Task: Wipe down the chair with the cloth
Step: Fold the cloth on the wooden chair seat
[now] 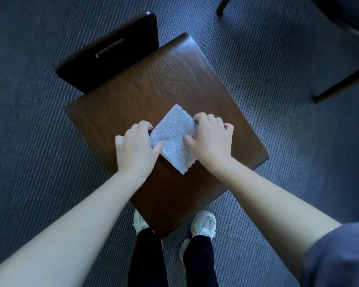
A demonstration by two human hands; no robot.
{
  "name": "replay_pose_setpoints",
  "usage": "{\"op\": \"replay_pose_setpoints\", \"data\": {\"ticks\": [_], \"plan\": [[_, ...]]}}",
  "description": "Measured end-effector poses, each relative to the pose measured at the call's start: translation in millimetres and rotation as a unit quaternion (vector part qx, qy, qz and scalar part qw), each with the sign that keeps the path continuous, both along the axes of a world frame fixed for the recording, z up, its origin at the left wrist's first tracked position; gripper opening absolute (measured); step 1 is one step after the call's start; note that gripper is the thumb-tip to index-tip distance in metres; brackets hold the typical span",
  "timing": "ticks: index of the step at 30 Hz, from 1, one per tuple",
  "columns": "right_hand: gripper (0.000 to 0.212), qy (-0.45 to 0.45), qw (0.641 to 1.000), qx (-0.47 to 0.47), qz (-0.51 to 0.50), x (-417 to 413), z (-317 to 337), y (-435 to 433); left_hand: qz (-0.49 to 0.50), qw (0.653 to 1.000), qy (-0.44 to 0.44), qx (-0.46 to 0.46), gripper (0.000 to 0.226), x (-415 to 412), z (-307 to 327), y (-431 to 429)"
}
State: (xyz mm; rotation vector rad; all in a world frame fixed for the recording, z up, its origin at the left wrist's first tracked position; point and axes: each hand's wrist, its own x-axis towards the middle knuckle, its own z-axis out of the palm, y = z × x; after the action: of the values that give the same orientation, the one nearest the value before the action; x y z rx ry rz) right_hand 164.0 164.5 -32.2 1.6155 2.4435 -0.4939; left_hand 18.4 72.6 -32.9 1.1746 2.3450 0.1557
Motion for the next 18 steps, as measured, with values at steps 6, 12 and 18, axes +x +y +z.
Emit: {"op": "replay_pose_setpoints", "data": {"ticks": [6,12,18], "plan": [[0.014,0.115,0.953,-0.225,-0.169,14.4,22.0,0.7,0.129,0.965,-0.225,-0.048,0.01,-7.0,17.0,22.9],[0.024,0.255,0.853,-0.368,-0.268,42.4,82.9,0.3,0.254,0.841,-0.478,-0.023,0.021,-5.8,74.5,30.9],[0.03,0.419,0.709,-0.431,-0.369,77.3,144.1,0.5,0.268,0.722,-0.638,-0.018,0.026,20.5,145.2,44.0]]}}
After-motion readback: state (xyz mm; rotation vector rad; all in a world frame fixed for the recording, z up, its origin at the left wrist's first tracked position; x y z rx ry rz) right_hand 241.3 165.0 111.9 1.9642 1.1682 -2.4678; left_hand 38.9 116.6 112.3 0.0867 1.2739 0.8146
